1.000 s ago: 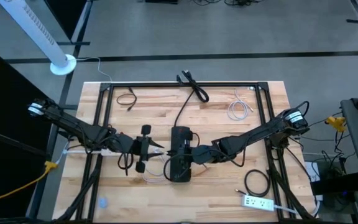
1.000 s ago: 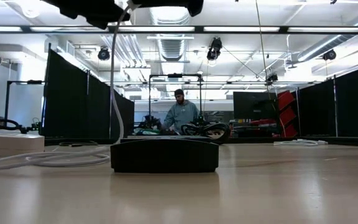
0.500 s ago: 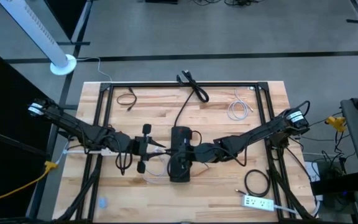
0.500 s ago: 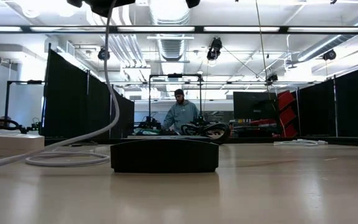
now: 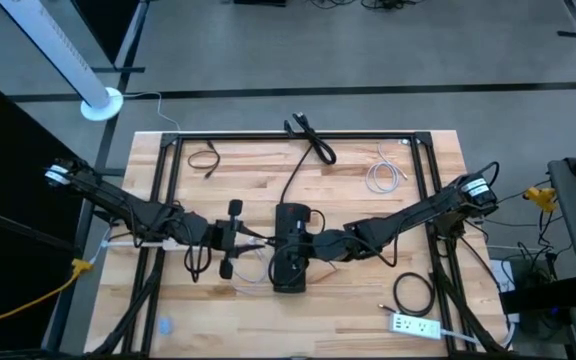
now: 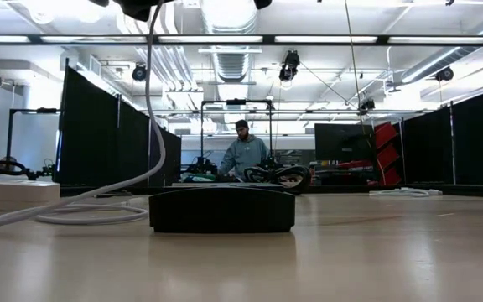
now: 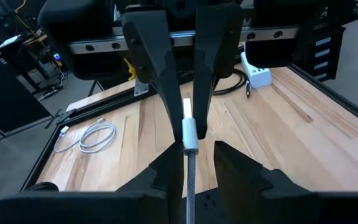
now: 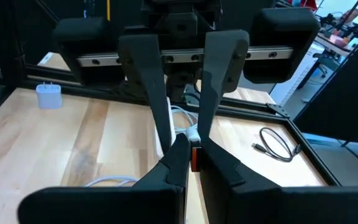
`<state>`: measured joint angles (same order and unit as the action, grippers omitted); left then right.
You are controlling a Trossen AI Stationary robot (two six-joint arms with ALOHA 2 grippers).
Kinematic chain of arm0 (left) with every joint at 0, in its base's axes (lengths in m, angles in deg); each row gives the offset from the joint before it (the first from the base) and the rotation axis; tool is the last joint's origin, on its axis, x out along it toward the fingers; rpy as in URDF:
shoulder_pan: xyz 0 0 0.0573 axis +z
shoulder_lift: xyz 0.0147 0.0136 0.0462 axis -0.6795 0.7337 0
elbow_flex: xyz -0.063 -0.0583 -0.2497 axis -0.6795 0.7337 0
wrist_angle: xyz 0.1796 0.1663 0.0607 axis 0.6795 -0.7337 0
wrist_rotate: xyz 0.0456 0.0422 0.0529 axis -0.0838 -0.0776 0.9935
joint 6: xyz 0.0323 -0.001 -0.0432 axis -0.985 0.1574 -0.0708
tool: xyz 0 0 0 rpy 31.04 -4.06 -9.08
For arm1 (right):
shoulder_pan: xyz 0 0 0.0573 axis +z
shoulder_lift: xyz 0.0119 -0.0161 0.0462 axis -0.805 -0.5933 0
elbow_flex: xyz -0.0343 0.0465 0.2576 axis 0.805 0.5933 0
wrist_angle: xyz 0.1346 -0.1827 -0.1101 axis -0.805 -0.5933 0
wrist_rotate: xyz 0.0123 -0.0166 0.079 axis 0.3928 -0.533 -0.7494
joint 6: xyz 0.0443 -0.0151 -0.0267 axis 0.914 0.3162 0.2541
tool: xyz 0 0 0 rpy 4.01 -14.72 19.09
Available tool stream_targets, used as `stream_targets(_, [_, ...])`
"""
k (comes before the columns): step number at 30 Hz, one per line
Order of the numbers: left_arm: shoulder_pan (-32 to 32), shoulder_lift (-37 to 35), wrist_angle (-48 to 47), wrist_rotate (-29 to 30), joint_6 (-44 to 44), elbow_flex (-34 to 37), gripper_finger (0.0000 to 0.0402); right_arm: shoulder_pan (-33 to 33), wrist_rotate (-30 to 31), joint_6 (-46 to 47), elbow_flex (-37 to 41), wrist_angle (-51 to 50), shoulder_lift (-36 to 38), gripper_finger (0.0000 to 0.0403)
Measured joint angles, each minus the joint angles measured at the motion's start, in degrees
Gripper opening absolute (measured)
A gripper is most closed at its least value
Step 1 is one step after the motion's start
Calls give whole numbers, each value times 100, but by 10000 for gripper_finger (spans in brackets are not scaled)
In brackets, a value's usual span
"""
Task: Insert USB
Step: Insert the purple charger cable into the black outlet extension
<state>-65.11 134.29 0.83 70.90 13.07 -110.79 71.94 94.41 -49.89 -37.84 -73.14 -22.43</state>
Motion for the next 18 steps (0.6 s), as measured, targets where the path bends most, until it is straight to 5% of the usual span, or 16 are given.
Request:
stream_targets(8, [0,0,76,131,-2,0,13,0,7,-9,0,-33,0,10])
stream_targets(15, [2,0,-36,141,41,0,11,0,3,-7,-9,-226,2,13])
stream_targets(18, [4,-6,-248,286,197,0,11,-3,15,73,-4,-539,2,44])
